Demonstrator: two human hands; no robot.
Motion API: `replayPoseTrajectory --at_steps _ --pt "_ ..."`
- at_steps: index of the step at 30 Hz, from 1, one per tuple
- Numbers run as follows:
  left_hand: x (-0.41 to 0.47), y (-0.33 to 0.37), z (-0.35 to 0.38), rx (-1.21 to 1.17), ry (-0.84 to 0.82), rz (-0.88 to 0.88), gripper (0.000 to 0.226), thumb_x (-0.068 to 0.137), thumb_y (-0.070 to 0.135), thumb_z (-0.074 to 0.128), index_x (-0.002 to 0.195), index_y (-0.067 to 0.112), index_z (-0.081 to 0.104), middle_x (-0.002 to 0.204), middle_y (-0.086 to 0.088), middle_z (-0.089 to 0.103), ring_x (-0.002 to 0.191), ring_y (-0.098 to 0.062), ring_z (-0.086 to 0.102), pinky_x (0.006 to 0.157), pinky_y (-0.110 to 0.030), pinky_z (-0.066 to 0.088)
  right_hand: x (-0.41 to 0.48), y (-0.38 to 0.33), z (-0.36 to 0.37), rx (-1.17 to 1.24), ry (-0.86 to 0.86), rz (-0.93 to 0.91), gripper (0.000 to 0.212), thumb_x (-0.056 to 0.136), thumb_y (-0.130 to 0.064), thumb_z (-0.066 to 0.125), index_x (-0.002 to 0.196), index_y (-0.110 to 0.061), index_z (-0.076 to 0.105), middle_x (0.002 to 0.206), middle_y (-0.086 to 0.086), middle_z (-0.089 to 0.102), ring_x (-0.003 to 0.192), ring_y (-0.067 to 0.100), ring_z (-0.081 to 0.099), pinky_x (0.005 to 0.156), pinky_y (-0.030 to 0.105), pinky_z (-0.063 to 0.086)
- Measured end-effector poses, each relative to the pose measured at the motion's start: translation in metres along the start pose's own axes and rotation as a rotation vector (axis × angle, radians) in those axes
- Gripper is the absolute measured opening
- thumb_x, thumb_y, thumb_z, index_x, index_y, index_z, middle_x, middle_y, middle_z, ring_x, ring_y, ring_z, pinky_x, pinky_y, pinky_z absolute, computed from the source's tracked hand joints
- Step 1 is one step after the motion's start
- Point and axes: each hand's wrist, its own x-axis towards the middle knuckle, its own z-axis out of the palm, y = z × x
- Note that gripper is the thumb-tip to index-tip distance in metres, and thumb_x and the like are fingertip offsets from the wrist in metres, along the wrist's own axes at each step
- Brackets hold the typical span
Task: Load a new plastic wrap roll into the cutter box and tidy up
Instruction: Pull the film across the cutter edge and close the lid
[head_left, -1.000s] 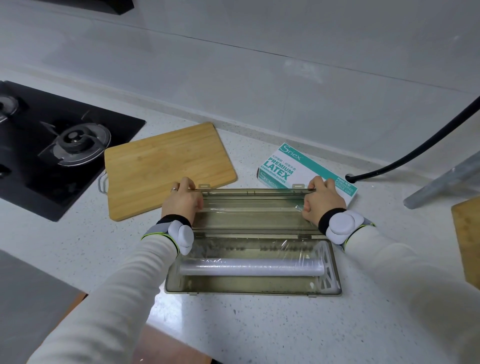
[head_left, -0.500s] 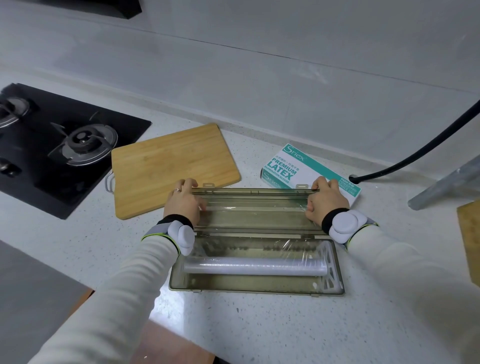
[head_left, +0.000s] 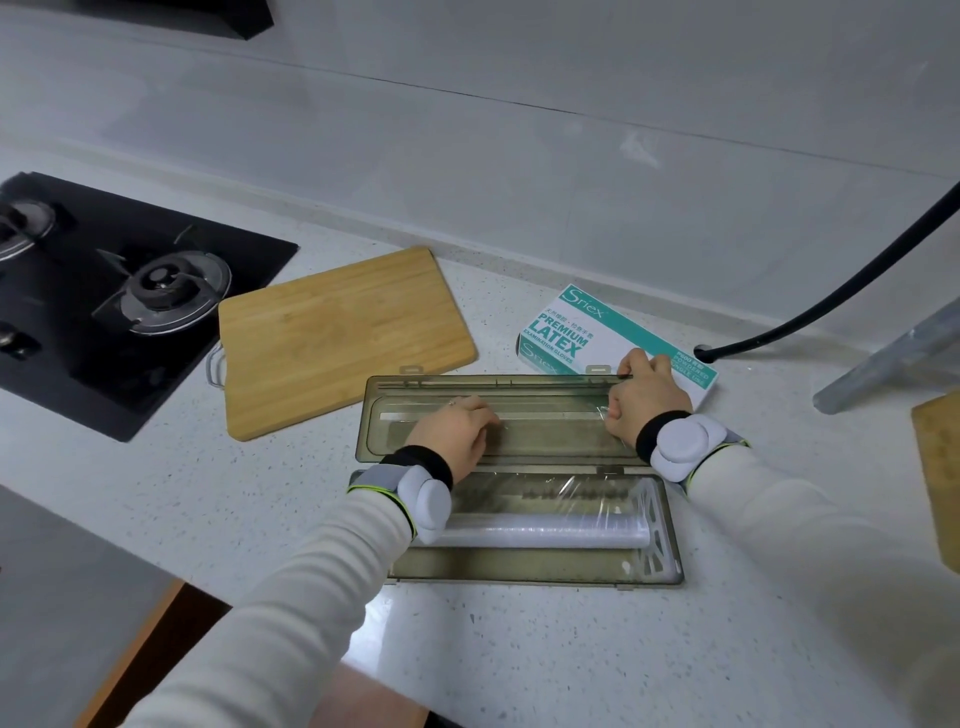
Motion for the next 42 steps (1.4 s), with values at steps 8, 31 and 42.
replayPoseTrajectory --at_steps 8,31,42 --pt "0.005 0.002 0.009 0.013 -0.029 -0.028 0.037 0.097 0.017 0.036 0.132 0.018 0.048 0.134 0.001 0.047 0.12 -0.022 0.047 0.086 -0.036 0.051 0.001 0.001 0.0 -0.006 -0.009 -0.008 0.019 0.083 -0.028 0.059 0.09 -0.016 0.072 0.123 0.0 0.036 0.117 0.025 0.029 0.082 0.03 0.042" --pt "0.005 0.008 0.011 0.079 -0.016 -0.059 0.036 0.094 0.032 0.042 0.13 0.028 0.049 0.128 0.005 0.049 0.119 -0.021 0.046 0.076 -0.037 0.055 -0.007 0.023 0.009 0.193 0.163 -0.084 0.017 0.085 -0.005 0.058 0.094 -0.017 0.065 0.129 0.006 0.043 0.12 0.026 0.037 0.091 0.036 0.046" --pt "0.004 0.007 0.012 0.091 -0.022 -0.064 0.037 0.095 0.032 0.041 0.13 0.028 0.048 0.129 0.004 0.048 0.121 -0.021 0.045 0.076 -0.035 0.054 -0.009 0.01 0.016 0.189 0.076 -0.142 0.021 0.085 -0.019 0.06 0.089 -0.034 0.075 0.153 -0.005 0.022 0.138 0.026 0.015 0.113 0.036 0.018"
